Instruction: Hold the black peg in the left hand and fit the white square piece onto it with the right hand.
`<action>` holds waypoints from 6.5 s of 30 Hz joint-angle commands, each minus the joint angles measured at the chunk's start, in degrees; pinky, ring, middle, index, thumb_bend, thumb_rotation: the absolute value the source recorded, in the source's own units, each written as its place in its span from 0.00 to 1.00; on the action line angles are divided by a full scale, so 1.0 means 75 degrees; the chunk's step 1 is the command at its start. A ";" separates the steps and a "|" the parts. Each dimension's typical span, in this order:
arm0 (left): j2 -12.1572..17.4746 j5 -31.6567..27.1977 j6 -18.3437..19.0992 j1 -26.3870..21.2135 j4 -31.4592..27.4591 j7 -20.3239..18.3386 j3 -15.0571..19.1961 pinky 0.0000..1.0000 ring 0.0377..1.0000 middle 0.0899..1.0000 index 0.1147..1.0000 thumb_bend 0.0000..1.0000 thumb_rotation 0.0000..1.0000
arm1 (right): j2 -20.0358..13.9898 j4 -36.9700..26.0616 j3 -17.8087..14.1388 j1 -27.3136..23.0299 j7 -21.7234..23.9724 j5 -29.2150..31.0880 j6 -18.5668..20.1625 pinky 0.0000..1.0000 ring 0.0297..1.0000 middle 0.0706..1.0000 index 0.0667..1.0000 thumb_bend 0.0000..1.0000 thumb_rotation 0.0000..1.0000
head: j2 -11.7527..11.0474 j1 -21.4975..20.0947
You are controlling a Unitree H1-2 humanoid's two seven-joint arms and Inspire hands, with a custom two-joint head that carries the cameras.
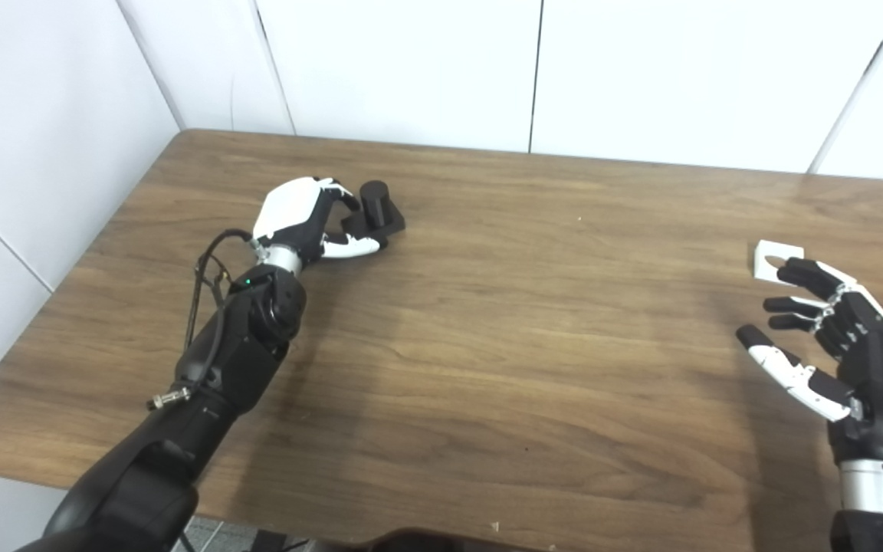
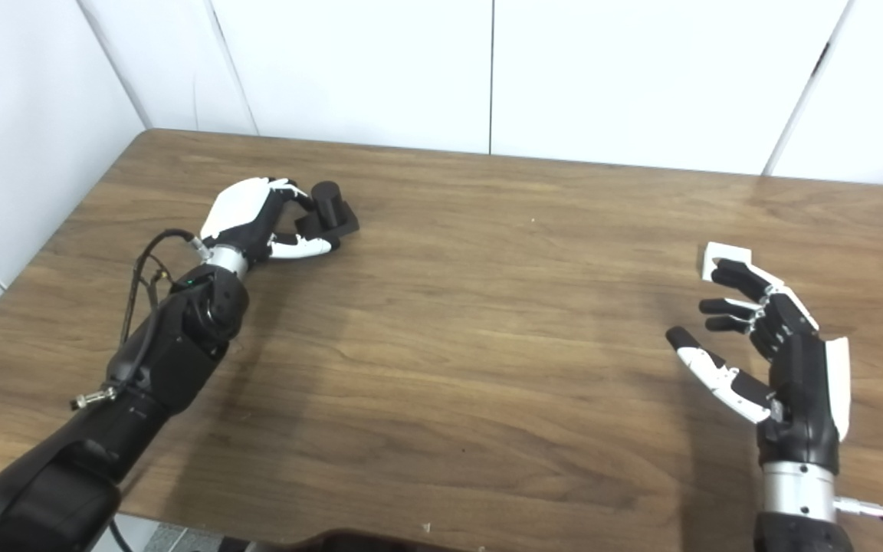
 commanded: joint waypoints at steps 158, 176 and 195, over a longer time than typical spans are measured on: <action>0.0926 -0.0774 -0.4515 0.0073 -0.1335 -0.4613 -0.2590 0.92 0.96 0.89 0.55 0.94 0.13 | -0.2409 0.0197 0.0029 -0.3171 0.0807 -0.3535 0.1811 0.63 0.77 0.79 0.68 0.63 0.30 | -0.0113 -0.4806; 0.0983 -0.0682 -0.4589 0.0174 -0.1391 -0.4524 -0.2596 0.91 0.96 0.90 0.55 0.92 0.14 | -0.3685 0.2631 0.1479 -0.5045 0.2619 -0.4170 0.2349 0.72 0.88 0.87 0.72 0.70 0.41 | -0.0228 -0.4703; 0.0968 -0.0628 -0.4638 0.0232 -0.1343 -0.4395 -0.2608 0.91 0.96 0.89 0.55 0.92 0.14 | -0.3923 0.3822 0.2377 -0.5719 0.3343 -0.4225 0.2205 0.77 0.91 0.92 0.77 0.73 0.47 | -0.0383 -0.4638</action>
